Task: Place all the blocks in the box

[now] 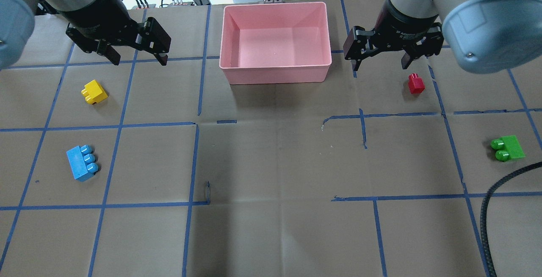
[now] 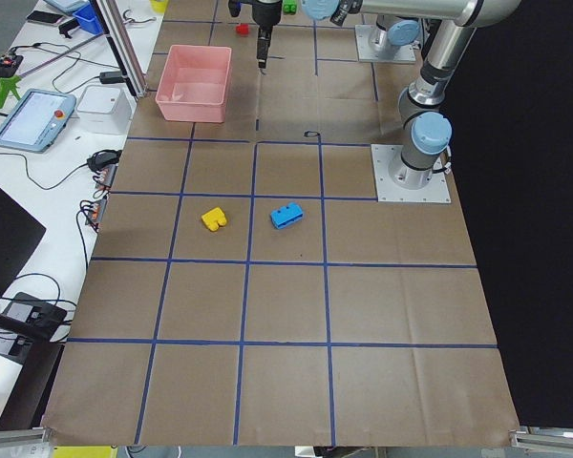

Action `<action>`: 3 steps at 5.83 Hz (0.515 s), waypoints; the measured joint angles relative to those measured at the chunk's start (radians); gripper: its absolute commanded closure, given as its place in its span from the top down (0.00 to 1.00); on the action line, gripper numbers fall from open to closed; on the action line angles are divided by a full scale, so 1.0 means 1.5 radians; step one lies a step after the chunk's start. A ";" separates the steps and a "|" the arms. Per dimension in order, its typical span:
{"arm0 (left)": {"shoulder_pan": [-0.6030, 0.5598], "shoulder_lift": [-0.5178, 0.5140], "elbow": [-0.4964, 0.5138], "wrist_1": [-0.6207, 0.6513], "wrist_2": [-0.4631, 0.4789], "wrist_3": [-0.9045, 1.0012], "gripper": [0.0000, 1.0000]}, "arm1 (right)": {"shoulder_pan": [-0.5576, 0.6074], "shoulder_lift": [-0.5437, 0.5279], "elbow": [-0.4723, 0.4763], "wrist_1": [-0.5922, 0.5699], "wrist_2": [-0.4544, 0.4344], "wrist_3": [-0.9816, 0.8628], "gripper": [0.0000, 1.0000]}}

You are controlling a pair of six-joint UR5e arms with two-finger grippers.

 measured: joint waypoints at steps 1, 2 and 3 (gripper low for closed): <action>0.000 0.000 0.000 0.000 0.000 0.000 0.99 | 0.000 0.000 0.001 -0.001 0.000 0.000 1.00; 0.000 0.000 0.000 0.000 0.000 0.000 0.99 | 0.000 0.000 0.002 -0.002 0.000 0.000 1.00; 0.002 0.000 -0.001 0.001 0.000 0.000 0.99 | 0.000 0.000 0.004 -0.003 -0.001 0.000 1.00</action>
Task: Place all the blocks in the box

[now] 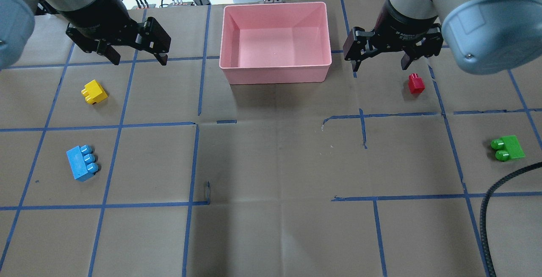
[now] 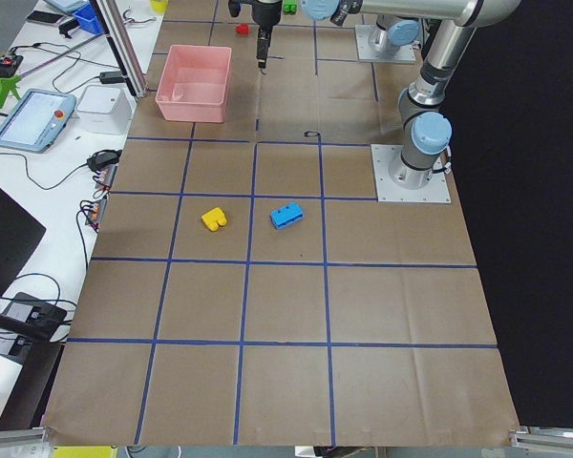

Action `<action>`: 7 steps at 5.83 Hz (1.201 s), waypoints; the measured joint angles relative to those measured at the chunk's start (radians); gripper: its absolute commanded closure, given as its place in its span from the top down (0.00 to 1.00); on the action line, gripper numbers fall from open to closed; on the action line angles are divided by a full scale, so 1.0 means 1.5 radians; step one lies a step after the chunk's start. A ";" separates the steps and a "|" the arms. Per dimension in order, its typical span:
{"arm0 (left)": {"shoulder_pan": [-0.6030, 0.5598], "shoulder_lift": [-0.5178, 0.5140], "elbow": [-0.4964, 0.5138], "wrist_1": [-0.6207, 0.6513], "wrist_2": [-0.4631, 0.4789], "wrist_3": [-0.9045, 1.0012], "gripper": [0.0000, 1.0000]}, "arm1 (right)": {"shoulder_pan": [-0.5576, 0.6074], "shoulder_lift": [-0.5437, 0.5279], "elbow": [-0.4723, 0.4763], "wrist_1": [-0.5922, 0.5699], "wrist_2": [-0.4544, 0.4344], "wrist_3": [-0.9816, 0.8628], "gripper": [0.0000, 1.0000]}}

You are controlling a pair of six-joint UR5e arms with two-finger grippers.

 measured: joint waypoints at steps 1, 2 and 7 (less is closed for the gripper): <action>0.018 -0.001 -0.001 0.001 0.000 0.019 0.99 | 0.000 0.000 0.002 -0.001 0.000 0.000 1.00; 0.073 -0.002 -0.001 0.000 0.000 0.072 0.99 | -0.001 0.002 0.003 -0.001 -0.001 0.000 1.00; 0.380 -0.008 -0.009 -0.011 0.012 0.216 0.99 | -0.079 0.004 0.007 0.004 -0.004 -0.099 1.00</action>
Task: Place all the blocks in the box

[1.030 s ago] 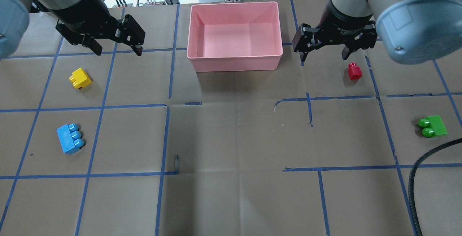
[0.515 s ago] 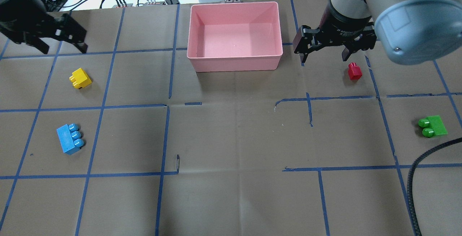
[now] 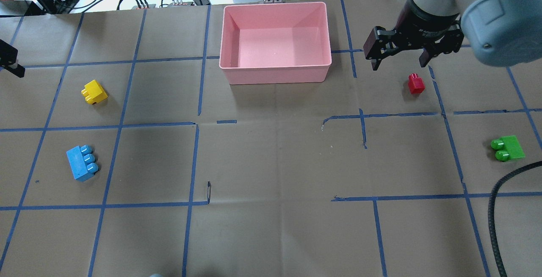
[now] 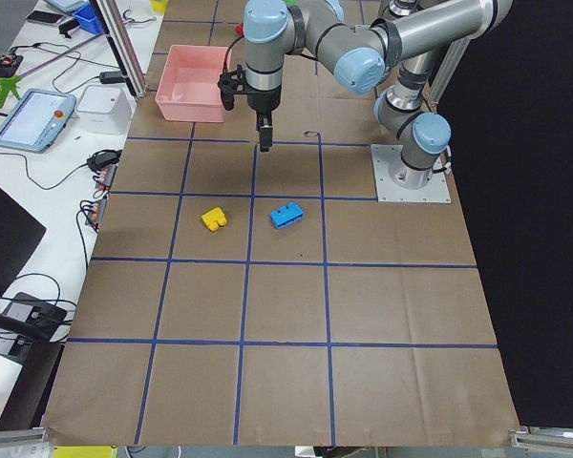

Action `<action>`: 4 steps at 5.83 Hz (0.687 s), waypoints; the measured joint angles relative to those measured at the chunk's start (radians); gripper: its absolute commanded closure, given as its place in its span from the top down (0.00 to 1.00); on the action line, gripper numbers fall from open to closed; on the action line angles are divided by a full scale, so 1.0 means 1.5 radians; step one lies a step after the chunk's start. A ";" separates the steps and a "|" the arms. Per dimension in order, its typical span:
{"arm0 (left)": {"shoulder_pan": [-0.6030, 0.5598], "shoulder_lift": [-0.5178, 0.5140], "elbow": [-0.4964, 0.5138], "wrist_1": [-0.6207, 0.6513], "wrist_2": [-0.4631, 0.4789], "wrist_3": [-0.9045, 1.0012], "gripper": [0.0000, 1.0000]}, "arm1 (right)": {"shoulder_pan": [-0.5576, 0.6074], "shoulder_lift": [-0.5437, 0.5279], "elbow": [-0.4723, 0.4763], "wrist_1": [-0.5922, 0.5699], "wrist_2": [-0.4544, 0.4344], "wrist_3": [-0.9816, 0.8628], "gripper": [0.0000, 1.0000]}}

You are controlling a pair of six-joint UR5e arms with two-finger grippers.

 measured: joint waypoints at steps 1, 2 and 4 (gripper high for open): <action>0.007 0.003 -0.007 0.004 0.025 -0.024 0.99 | -0.045 -0.001 0.001 0.003 0.002 -0.066 1.00; 0.009 0.005 -0.011 0.009 0.040 -0.055 0.99 | -0.094 -0.001 0.004 0.003 0.002 -0.146 1.00; 0.024 0.005 -0.013 0.011 0.048 -0.184 0.99 | -0.187 -0.002 0.056 -0.042 0.002 -0.265 1.00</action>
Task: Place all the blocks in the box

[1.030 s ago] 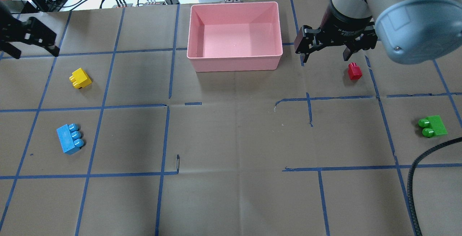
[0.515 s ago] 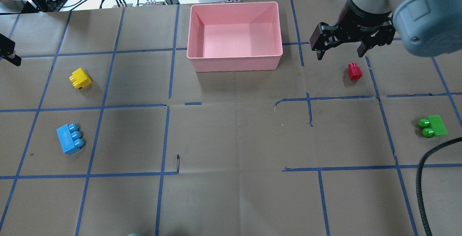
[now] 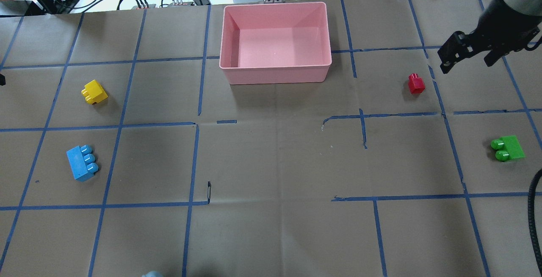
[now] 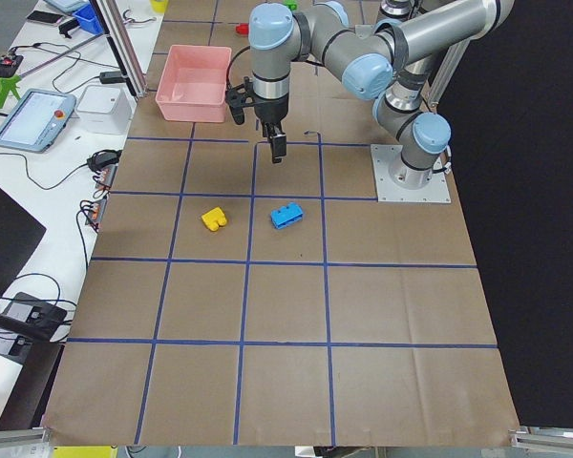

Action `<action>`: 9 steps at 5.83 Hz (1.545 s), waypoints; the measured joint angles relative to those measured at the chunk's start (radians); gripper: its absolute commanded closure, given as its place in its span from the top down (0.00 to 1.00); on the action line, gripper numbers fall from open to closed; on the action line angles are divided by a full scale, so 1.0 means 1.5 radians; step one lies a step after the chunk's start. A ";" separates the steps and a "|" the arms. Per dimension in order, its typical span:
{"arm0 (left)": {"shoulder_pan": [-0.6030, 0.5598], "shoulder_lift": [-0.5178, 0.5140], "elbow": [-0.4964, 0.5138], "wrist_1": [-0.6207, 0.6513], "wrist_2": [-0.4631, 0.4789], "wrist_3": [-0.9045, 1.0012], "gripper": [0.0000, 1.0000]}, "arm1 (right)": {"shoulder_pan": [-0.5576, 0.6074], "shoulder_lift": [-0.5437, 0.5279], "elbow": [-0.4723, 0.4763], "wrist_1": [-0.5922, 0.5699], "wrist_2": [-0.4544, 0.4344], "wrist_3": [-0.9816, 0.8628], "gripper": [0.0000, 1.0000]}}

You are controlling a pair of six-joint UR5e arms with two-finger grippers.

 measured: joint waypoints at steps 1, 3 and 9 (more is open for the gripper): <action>0.016 -0.006 -0.006 -0.002 0.001 -0.040 0.99 | -0.035 0.000 0.044 -0.076 -0.009 -0.035 1.00; 0.027 -0.012 -0.064 -0.001 -0.002 -0.123 0.99 | -0.106 0.001 0.120 -0.168 -0.009 -0.050 1.00; 0.022 -0.131 -0.245 0.261 -0.009 -0.199 0.98 | -0.268 0.078 0.270 -0.354 0.077 -0.148 1.00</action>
